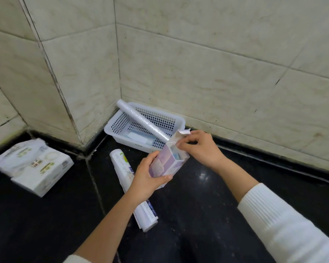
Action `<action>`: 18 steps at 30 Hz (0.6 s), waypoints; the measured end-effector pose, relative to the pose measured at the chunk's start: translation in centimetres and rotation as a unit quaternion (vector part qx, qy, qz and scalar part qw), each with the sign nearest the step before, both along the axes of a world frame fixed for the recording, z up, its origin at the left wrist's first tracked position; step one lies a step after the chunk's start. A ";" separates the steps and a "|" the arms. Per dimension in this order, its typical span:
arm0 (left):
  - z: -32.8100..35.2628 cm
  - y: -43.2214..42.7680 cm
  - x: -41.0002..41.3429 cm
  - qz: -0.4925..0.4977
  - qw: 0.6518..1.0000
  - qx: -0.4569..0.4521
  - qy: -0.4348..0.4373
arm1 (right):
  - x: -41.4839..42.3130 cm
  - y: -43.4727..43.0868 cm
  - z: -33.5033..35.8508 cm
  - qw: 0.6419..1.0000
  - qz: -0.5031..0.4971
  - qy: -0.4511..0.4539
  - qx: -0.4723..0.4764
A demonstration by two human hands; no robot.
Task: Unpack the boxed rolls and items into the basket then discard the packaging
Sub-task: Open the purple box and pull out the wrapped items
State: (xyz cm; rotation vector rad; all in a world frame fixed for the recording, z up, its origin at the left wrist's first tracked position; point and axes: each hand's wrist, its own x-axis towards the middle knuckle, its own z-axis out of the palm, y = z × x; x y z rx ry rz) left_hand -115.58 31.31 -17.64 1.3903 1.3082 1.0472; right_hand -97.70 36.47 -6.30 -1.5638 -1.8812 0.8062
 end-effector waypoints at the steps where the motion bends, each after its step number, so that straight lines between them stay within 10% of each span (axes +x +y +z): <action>1: 0.1 0.0 -0.1 0.003 1.000 0.012 0.011 | -0.1 0.0 0.2 1.000 0.003 -0.021 -0.014; 18: 0.3 0.7 0.2 0.071 0.970 0.149 0.181 | -0.6 1.0 -1.5 0.986 0.035 0.006 -0.166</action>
